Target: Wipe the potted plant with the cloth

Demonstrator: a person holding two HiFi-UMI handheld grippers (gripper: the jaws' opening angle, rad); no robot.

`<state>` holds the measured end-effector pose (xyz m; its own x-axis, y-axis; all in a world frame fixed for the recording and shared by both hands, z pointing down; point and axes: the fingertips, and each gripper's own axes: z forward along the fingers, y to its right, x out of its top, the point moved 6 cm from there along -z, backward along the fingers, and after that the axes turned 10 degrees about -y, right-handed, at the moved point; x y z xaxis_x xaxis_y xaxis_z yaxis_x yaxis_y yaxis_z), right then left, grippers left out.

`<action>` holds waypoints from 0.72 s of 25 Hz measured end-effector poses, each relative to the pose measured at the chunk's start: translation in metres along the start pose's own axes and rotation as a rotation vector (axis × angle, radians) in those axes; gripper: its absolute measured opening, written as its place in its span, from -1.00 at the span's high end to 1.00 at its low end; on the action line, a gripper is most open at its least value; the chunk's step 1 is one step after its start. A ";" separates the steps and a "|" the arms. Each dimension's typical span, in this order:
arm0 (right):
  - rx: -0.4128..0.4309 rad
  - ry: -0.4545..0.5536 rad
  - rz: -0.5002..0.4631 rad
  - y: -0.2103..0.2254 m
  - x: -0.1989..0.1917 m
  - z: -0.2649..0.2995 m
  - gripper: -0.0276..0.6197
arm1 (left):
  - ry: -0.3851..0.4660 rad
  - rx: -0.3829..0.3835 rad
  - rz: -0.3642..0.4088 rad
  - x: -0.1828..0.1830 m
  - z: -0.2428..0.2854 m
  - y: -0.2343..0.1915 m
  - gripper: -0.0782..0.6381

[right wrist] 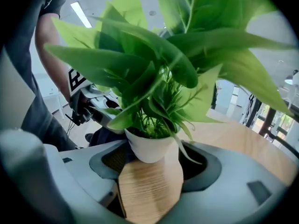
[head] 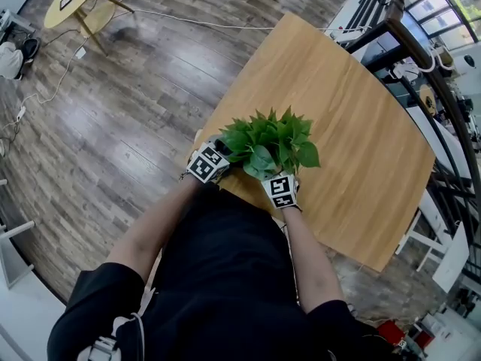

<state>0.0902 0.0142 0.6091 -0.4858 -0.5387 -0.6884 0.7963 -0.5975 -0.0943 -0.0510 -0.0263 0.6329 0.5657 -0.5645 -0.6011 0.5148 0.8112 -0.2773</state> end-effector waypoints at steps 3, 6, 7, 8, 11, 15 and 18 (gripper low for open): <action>0.024 -0.016 -0.016 0.002 0.000 0.006 -0.05 | -0.007 -0.009 0.026 0.002 0.001 0.000 0.36; 0.067 -0.021 0.006 0.000 0.004 0.009 -0.04 | -0.031 -0.019 0.078 0.002 0.002 0.002 0.36; 0.073 -0.020 0.019 -0.002 0.003 0.008 -0.04 | -0.035 -0.020 0.084 0.002 0.002 0.002 0.36; 0.075 -0.018 0.028 -0.003 0.002 0.007 -0.04 | -0.037 -0.024 0.088 0.001 0.001 0.004 0.36; 0.057 -0.012 0.052 -0.008 -0.003 0.001 -0.04 | -0.041 -0.059 0.100 -0.005 0.000 0.017 0.36; 0.032 -0.002 0.089 -0.012 -0.010 -0.006 -0.04 | -0.064 -0.125 0.151 -0.014 0.001 0.042 0.36; 0.034 0.005 0.095 -0.014 -0.012 -0.007 -0.04 | -0.069 -0.141 0.153 -0.019 0.001 0.049 0.36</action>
<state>0.0873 0.0336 0.6138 -0.4069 -0.5911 -0.6964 0.8258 -0.5639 -0.0039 -0.0356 0.0235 0.6317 0.6757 -0.4380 -0.5930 0.3269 0.8990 -0.2915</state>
